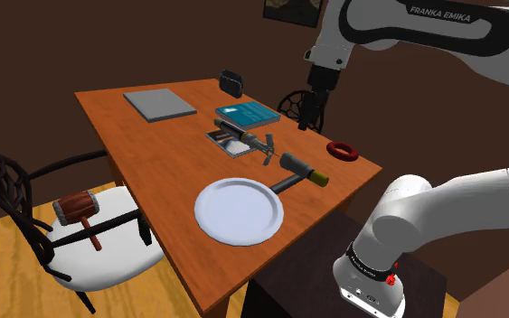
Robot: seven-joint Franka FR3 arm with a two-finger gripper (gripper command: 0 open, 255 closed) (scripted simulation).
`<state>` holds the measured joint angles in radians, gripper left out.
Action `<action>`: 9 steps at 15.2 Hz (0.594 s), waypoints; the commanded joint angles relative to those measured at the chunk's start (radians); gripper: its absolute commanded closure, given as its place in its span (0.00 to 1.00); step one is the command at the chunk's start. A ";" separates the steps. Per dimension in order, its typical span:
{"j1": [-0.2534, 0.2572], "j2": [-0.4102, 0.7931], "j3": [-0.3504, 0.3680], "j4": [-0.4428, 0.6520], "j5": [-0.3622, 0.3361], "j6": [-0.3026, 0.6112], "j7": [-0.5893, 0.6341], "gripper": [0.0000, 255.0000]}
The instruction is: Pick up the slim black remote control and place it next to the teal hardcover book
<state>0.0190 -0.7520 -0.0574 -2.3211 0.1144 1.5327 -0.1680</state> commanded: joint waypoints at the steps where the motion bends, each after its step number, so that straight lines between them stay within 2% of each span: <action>1: 0.000 0.000 0.000 0.000 0.000 0.000 0.000 0.00; 9: 0.112 0.020 -0.117 -0.232 -0.136 0.240 -0.479 0.00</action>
<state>0.1157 -0.7518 -0.1569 -2.5303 -0.0030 1.7286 -0.5780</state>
